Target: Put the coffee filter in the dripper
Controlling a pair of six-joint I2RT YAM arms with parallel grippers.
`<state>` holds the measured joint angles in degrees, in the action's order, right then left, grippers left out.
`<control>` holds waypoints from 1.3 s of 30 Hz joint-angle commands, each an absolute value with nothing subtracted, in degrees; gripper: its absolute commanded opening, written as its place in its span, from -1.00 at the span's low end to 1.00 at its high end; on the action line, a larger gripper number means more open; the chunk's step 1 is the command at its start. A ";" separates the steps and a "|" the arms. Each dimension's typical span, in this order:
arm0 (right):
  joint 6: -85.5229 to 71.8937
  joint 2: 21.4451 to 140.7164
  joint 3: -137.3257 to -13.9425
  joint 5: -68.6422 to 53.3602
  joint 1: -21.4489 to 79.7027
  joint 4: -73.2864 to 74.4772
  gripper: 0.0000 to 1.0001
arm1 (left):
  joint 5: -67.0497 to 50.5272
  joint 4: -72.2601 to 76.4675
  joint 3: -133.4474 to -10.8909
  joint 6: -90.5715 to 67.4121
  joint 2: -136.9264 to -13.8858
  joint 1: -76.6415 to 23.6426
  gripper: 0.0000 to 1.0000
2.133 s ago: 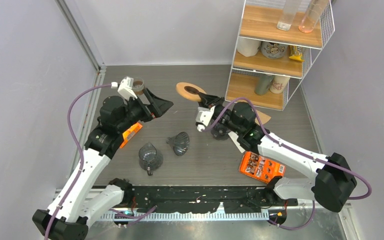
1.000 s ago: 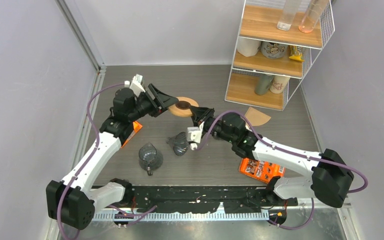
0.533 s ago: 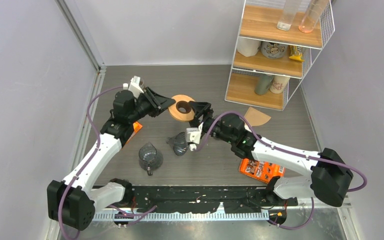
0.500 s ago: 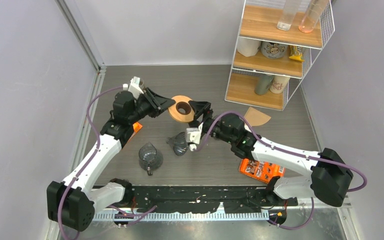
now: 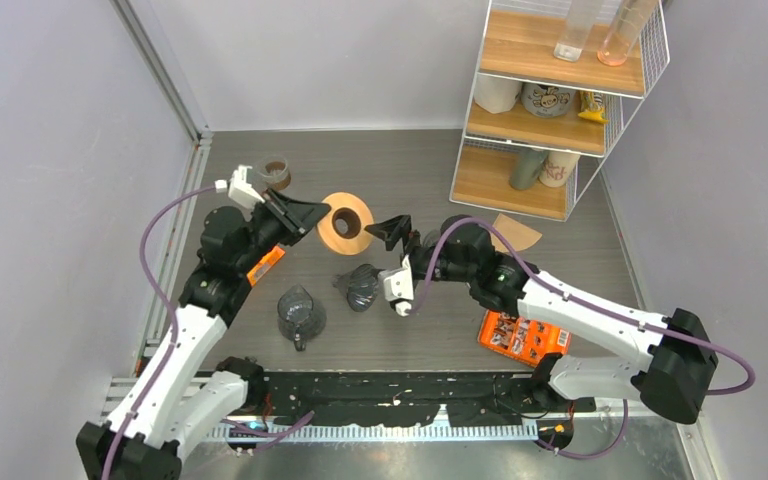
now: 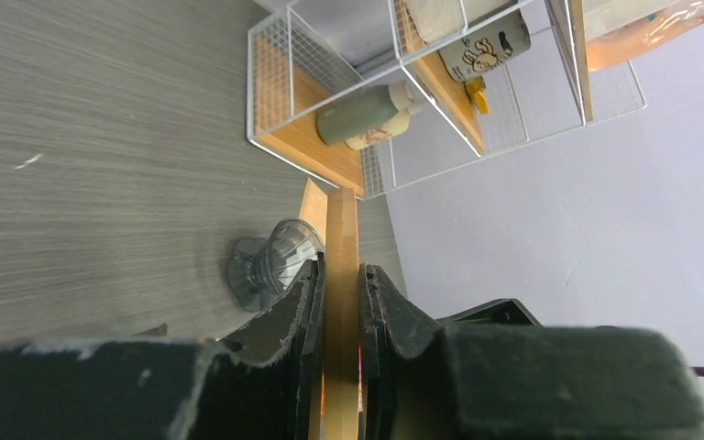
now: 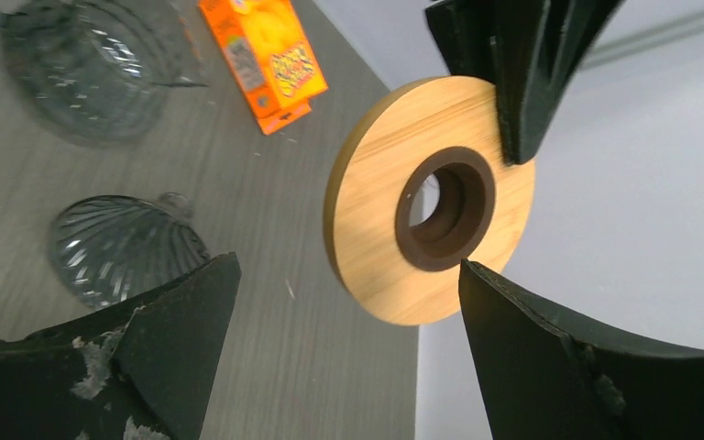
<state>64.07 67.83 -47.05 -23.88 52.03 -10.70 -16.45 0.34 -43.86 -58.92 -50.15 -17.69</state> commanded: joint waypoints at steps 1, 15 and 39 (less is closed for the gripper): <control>69.89 66.40 -54.04 -34.33 52.25 8.82 0.91 | -11.26 -7.33 -43.23 -54.71 -42.21 -16.27 -1.00; 20.51 68.60 -56.87 -20.24 42.90 -20.17 0.91 | -0.55 -41.95 -35.48 -51.13 -16.82 -15.65 -1.00; 5.59 72.11 -56.63 -18.05 37.89 -25.16 0.91 | 7.79 -45.75 -27.74 -57.49 -12.65 -15.64 -1.00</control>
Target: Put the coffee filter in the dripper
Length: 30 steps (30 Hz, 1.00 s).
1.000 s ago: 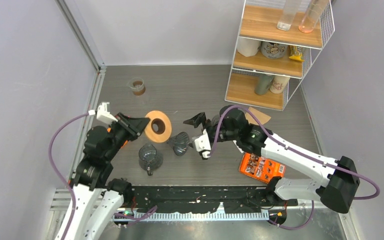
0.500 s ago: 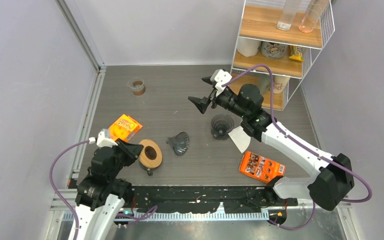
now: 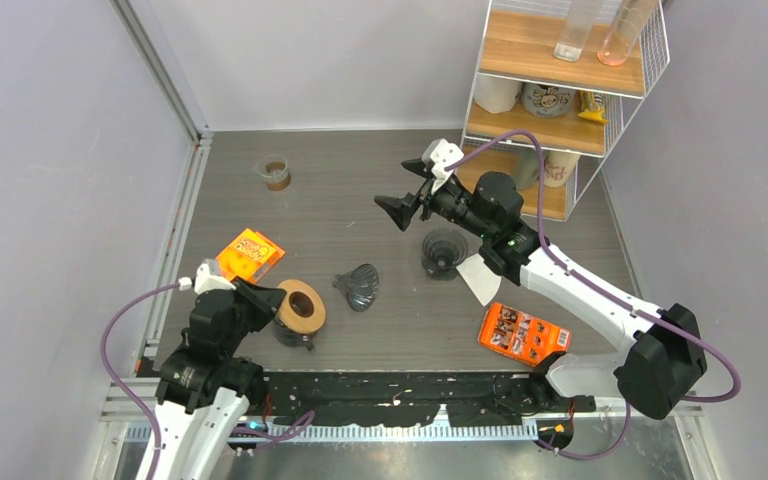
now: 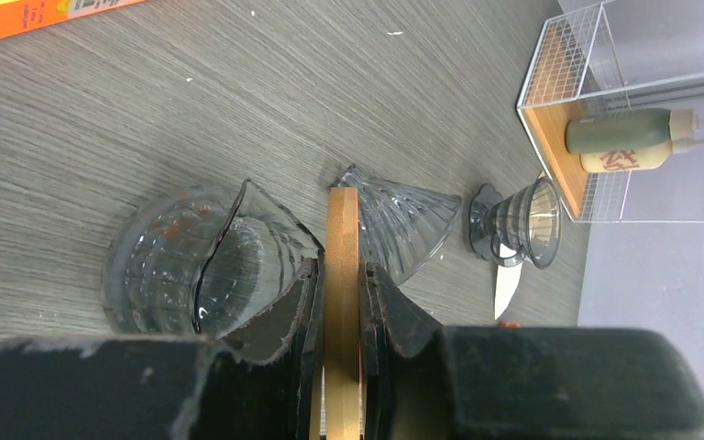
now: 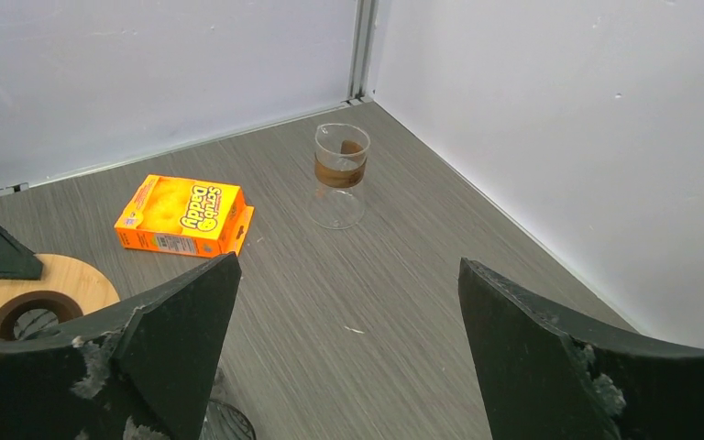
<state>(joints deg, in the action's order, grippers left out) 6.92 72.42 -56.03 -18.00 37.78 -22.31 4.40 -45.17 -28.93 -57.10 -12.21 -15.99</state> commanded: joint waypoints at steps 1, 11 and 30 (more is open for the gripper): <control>5.40 72.09 -56.62 -18.20 37.93 -25.23 0.91 | 8.58 -46.03 -27.63 -57.37 -12.46 -15.64 -0.95; 5.12 72.56 -56.88 -18.70 37.96 -25.51 0.91 | 13.22 -52.11 -27.14 -55.69 -13.01 -15.64 -0.68; 3.00 72.44 -57.42 -19.26 37.96 -24.69 0.91 | 18.64 -57.78 -30.24 -54.91 -10.37 -15.66 0.97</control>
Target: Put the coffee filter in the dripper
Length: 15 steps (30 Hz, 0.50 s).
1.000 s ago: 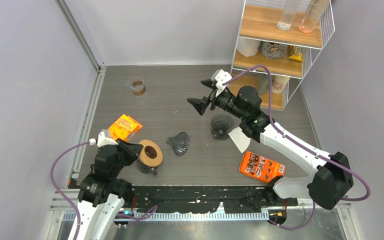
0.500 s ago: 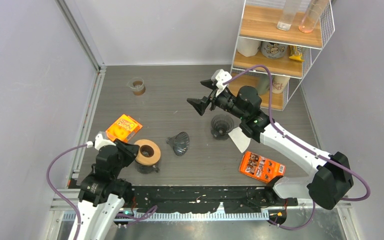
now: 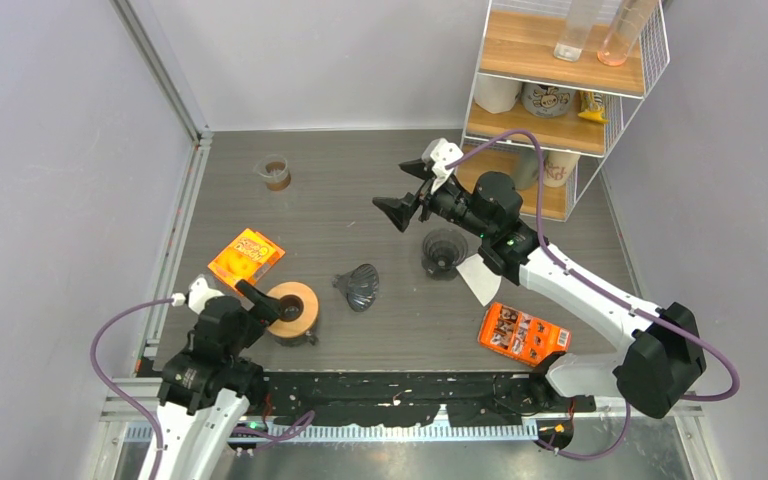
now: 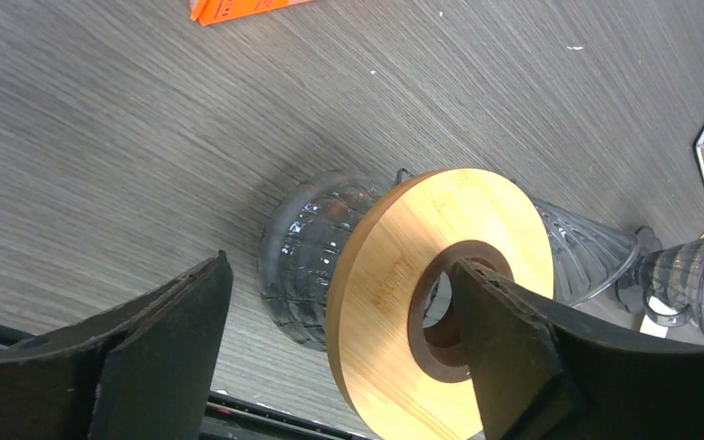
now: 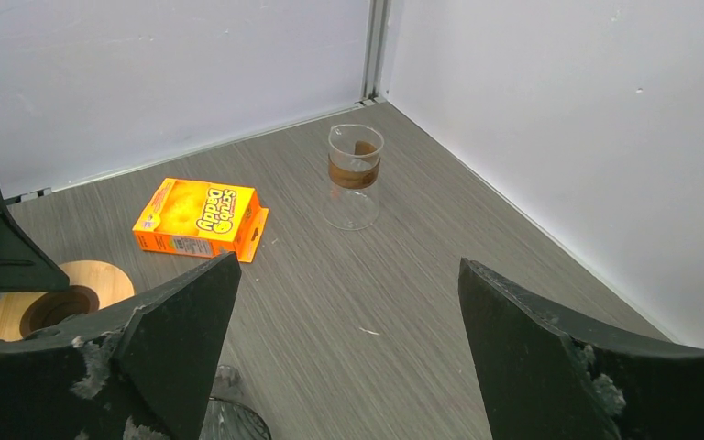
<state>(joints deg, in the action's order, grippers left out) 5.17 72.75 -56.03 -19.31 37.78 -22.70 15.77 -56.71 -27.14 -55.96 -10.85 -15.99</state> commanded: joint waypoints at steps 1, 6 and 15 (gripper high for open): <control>1.98 72.43 -58.01 -18.44 37.96 -24.08 0.91 | 18.84 -57.77 -30.92 -54.56 -10.51 -15.65 0.99; -3.14 71.82 -60.79 -15.12 37.88 -15.40 0.91 | 20.09 -55.52 -35.30 -51.10 -11.86 -15.67 0.99; -14.71 70.32 -61.25 -5.05 35.29 -1.51 0.91 | 10.16 -39.15 -39.75 -41.14 -18.47 -15.65 0.99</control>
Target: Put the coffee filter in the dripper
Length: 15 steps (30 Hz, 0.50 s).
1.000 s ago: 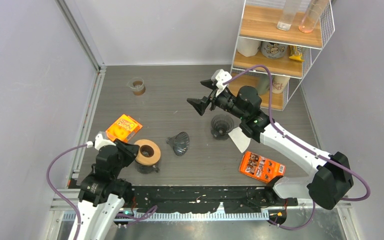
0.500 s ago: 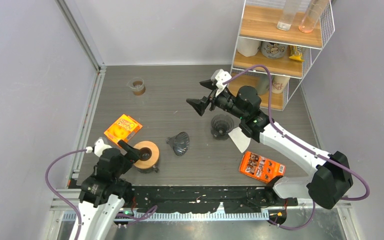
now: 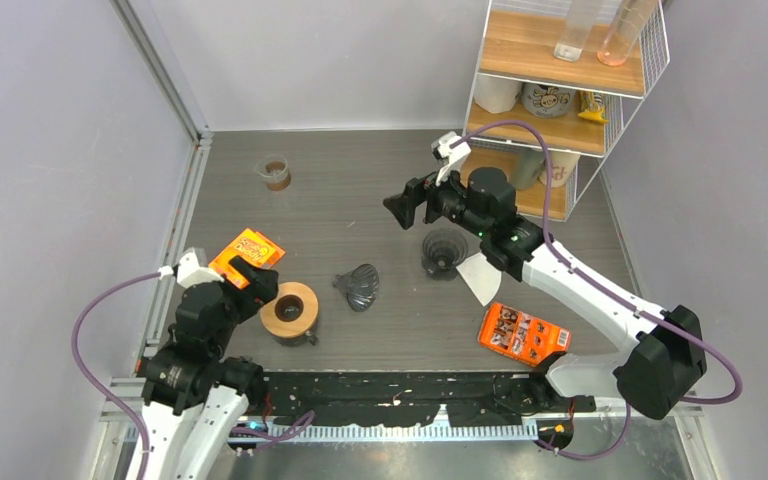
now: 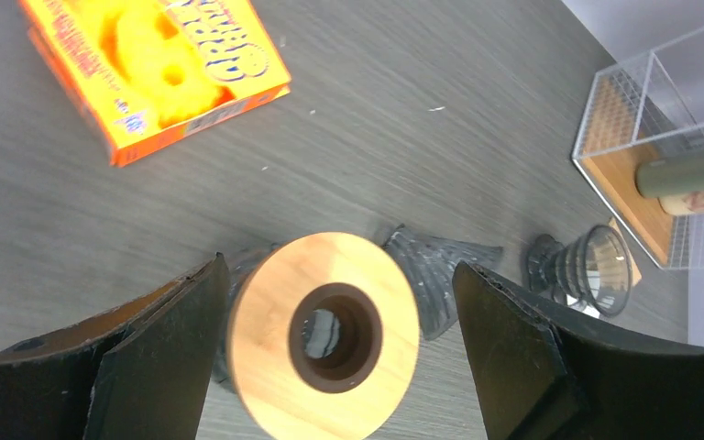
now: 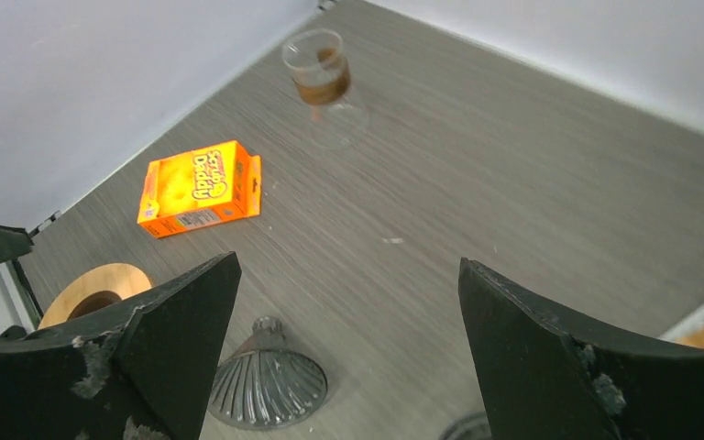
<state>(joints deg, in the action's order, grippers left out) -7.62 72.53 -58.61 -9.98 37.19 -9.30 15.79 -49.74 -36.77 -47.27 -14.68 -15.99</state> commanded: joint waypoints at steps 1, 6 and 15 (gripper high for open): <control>-16.18 70.31 -61.17 -4.65 34.87 -0.01 0.91 | 9.00 -37.97 -40.09 -40.61 -19.62 -15.66 0.99; -22.83 70.06 -58.98 -5.22 30.33 6.43 0.91 | 1.17 -29.87 -39.93 -38.33 -26.30 -15.65 0.99; -23.36 63.90 -51.71 1.91 23.97 13.77 0.91 | -8.22 -14.87 -37.23 -38.30 -36.98 -15.73 0.99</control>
<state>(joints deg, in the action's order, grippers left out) -21.65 68.84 -53.84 -3.79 26.37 9.80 -1.76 -26.57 -38.37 -39.64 -33.76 -15.99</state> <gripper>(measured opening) 0.955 0.994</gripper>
